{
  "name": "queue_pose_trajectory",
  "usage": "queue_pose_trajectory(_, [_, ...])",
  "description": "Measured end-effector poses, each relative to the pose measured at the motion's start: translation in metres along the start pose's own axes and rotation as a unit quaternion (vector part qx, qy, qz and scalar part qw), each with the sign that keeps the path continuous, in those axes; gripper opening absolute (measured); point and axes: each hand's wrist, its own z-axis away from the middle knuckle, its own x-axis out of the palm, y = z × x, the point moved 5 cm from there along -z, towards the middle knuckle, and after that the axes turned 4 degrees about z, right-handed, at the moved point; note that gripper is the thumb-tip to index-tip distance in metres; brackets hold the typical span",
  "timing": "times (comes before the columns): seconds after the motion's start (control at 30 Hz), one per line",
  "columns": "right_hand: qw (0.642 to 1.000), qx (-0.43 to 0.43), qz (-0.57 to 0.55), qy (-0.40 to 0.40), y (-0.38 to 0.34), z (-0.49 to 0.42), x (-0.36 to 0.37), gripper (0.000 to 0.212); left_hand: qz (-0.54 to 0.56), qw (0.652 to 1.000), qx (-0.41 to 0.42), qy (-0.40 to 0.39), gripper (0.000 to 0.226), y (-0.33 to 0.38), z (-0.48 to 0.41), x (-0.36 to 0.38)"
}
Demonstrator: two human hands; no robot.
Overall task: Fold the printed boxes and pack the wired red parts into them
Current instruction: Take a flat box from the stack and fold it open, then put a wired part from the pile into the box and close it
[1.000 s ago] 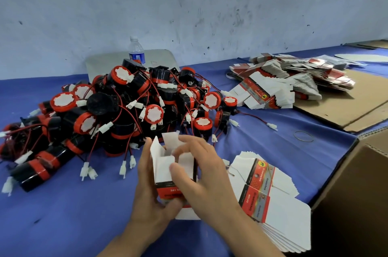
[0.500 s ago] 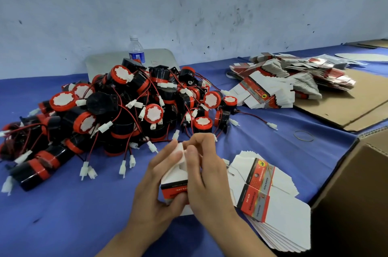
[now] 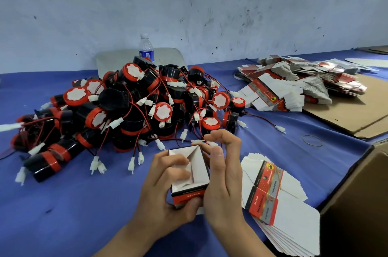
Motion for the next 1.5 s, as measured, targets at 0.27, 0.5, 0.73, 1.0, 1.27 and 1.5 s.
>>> queue_pose_trajectory(0.27, [0.999, 0.007, -0.042, -0.021, 0.000, -0.015, -0.006, 0.020, 0.091, 0.995, -0.028, 0.042, 0.053, -0.006, 0.003, 0.000])
queue_pose_trajectory(0.5, [0.918, 0.147, 0.354, -0.100, 0.072, -0.059, -0.049, 0.014, 0.304, 0.833, -0.385, 0.255, 0.013, -0.062, 0.016, -0.014])
queue_pose_trajectory(0.73, [0.829, 0.129, 0.498, -0.219, 0.104, -0.055, -0.026, 0.017, 0.397, 0.725, -0.469, 0.313, 0.032, -0.077, 0.026, -0.014])
queue_pose_trajectory(1.0, [0.990, 0.133, -0.022, 0.029, 0.049, -0.071, -0.025, 0.025, 0.485, 0.677, -0.481, 0.274, 0.037, -0.073, 0.020, -0.004])
queue_pose_trajectory(1.27, [0.811, 0.323, -0.485, 0.057, 0.030, -0.060, -0.023, 0.023, 0.595, 0.596, -0.525, 0.120, 0.060, -0.060, 0.022, 0.016])
queue_pose_trajectory(1.5, [0.838, 0.329, -0.413, 0.138, 0.029, -0.042, -0.016, 0.025, 0.658, 0.539, -0.525, 0.004, 0.068, -0.039, 0.027, 0.029])
